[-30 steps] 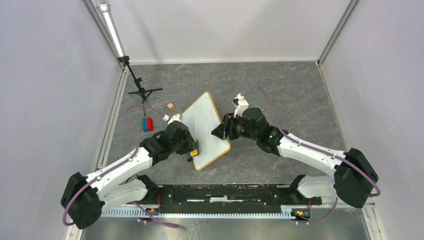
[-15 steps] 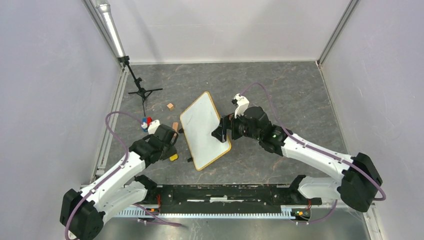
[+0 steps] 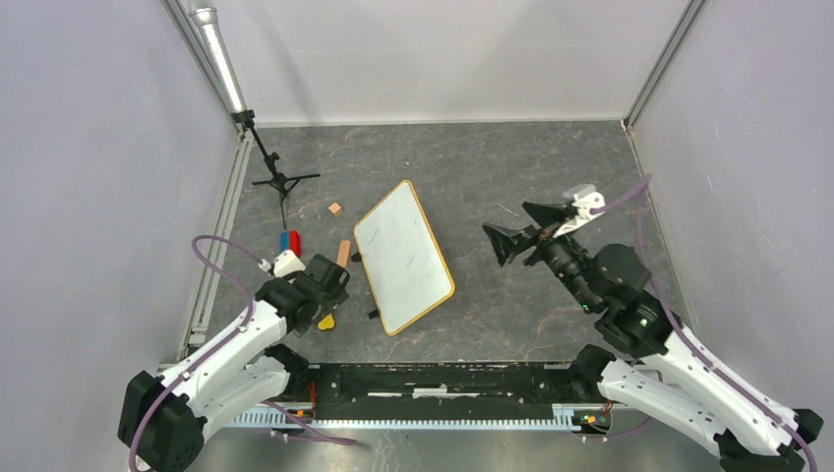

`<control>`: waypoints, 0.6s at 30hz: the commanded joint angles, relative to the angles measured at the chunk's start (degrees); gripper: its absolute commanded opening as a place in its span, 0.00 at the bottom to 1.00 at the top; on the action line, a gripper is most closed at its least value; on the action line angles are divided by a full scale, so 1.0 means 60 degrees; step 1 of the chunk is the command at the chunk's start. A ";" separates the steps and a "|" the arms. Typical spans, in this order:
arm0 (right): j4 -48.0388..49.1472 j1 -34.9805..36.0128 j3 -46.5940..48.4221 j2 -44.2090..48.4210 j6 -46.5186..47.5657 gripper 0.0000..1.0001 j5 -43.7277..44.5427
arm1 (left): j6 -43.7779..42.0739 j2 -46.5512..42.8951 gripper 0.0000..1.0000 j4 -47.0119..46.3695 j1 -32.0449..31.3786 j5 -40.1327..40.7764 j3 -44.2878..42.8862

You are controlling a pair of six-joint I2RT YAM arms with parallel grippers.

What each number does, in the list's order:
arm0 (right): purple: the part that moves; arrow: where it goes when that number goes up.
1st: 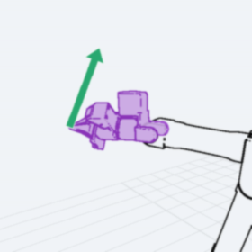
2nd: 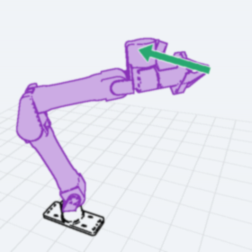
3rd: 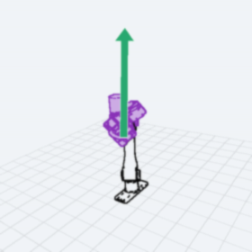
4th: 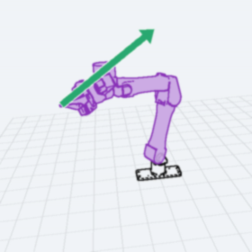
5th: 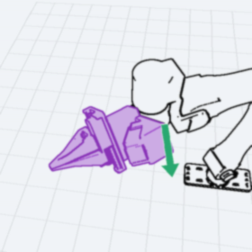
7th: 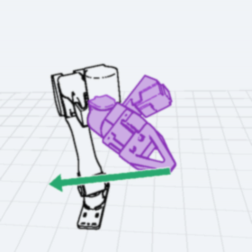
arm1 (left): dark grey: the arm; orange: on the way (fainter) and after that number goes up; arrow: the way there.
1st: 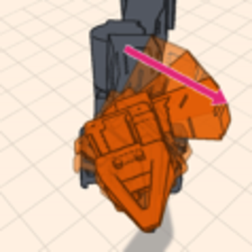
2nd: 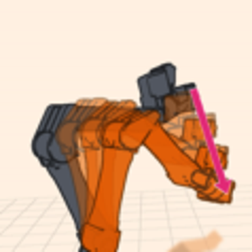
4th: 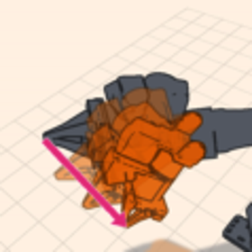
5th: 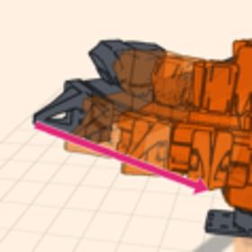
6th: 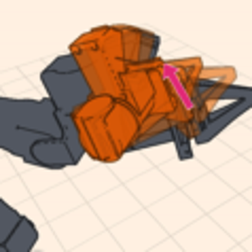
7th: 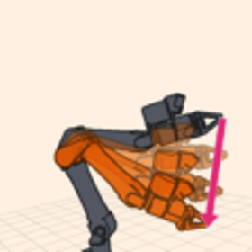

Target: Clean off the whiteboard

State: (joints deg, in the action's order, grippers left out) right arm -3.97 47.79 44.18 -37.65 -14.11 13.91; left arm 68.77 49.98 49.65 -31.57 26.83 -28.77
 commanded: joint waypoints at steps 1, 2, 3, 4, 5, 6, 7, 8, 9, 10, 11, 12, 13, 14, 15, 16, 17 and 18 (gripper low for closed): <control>-0.0385 0.0018 -0.0100 0.0842 0.1251 0.98 0.0807 | -0.0141 -0.0492 1.00 0.0412 0.0060 0.0231 -0.1274; -0.0583 0.0021 -0.0073 0.1088 0.1411 0.98 0.0875 | -0.0513 -0.0652 1.00 0.0391 0.0054 0.0136 -0.1576; -0.0731 0.0029 -0.0044 0.1281 0.1536 0.98 0.0968 | -0.0888 -0.0884 1.00 0.0247 0.0062 0.0001 -0.1945; -0.0904 0.0018 -0.0022 0.1511 0.1647 0.98 0.1120 | -0.1452 -0.1105 1.00 0.0002 0.0062 -0.0215 -0.2217; -0.1044 0.0016 -0.0010 0.1752 0.1712 0.98 0.1350 | -0.1993 -0.1410 1.00 -0.0281 0.0058 -0.0399 -0.2620; -0.1128 0.0018 0.0003 0.1947 0.1761 0.98 0.1588 | -0.2420 -0.1705 1.00 -0.0574 0.0062 -0.0622 -0.2949; -0.1196 0.0019 0.0004 0.2176 0.1840 0.98 0.1748 | -0.2934 -0.2000 1.00 -0.0856 0.0056 -0.0857 -0.3251; -0.1226 0.0027 0.0005 0.2348 0.1919 0.98 0.1874 | -0.3485 -0.2257 1.00 -0.1219 0.0054 -0.1074 -0.3480; -0.1240 0.0020 0.0012 0.2565 0.2058 0.98 0.1900 | -0.3938 -0.2553 1.00 -0.1608 0.0059 -0.1361 -0.3726; -0.1267 0.0022 0.0037 0.2756 0.2173 0.98 0.1960 | -0.4439 -0.2773 1.00 -0.1898 0.0062 -0.1610 -0.3945; -0.1319 0.0019 0.0085 0.2880 0.2228 0.98 0.2137 | -0.4803 -0.2971 1.00 -0.2177 0.0062 -0.1911 -0.4220; -0.1353 0.0018 0.0140 0.3049 0.2258 0.98 0.2277 | -0.5172 -0.3115 1.00 -0.2346 0.0062 -0.2090 -0.4490; -0.1385 0.0025 0.0195 0.3181 0.2270 0.98 0.2390 | -0.5488 -0.3251 1.00 -0.2558 0.0055 -0.2287 -0.4792; -0.1430 0.0019 0.0249 0.3345 0.2505 0.98 0.2423 | -0.5708 -0.3317 1.00 -0.2723 0.0054 -0.2419 -0.5017; -0.1460 0.0020 0.0293 0.3478 0.2650 0.98 0.2489 | -0.6016 -0.3347 1.00 -0.2935 0.0061 -0.2618 -0.5294; -0.1483 0.0031 0.0322 0.3650 0.2732 0.98 0.2574 | -0.6289 -0.3325 1.00 -0.3117 0.0062 -0.2870 -0.5584; -0.1530 0.0020 0.0348 0.3804 0.2772 0.98 0.2717 | -0.6577 -0.3275 1.00 -0.3209 0.0055 -0.3059 -0.5840; -0.1558 0.0022 0.0366 0.3933 0.2801 0.98 0.2889 | -0.6767 -0.3202 1.00 -0.3287 0.0061 -0.3205 -0.6146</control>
State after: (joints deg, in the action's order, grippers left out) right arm -12.60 47.79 44.18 -16.58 -0.58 26.92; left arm 39.88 29.78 36.36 -31.55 14.02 -59.94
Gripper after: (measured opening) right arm 0.979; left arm 0.994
